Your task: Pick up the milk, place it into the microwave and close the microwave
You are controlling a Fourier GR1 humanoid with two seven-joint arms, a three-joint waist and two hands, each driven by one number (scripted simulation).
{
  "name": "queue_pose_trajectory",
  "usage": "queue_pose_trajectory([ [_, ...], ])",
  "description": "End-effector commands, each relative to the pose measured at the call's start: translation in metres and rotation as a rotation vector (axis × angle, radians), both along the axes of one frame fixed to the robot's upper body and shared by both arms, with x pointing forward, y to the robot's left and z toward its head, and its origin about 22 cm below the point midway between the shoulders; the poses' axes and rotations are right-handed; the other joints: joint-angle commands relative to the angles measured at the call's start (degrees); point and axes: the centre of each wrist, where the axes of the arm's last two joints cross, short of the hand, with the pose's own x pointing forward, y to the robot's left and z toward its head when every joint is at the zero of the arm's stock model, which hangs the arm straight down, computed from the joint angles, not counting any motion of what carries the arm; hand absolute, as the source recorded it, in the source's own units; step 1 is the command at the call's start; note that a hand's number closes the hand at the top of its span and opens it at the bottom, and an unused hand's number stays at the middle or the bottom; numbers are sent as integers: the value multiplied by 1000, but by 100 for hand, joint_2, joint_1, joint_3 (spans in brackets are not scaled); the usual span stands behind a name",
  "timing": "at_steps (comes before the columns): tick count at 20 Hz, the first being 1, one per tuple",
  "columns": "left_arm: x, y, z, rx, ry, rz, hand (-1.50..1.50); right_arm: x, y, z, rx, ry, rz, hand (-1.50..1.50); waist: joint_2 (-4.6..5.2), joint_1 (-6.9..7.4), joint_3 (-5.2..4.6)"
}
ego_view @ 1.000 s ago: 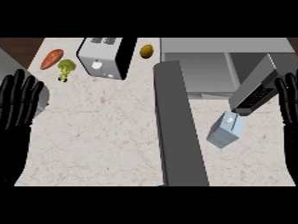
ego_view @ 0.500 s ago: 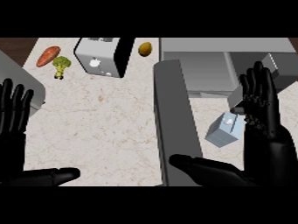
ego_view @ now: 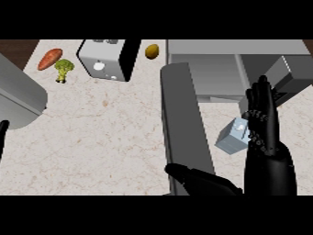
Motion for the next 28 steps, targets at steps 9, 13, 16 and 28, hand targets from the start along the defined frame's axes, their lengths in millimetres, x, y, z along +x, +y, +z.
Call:
queue_pose_trajectory([
  [9, -24, 13, -5, 1, 3, -15, -150, -12, -11, -40, 13, 102, -67, -150, 9, -23, 3],
  [13, -57, 34, 19, 5, -2, -21, -150, 18, -27, -58, 31, 104, -108, -150, 10, 34, 5],
  [16, -50, 38, -1, -1, 6, -8, -150, 5, -37, -75, 58, 139, -126, -150, 10, -10, 4],
  [28, -70, 51, 7, -6, 8, -4, -150, -2, -77, -156, 53, 212, -255, -150, 7, 7, 7],
])
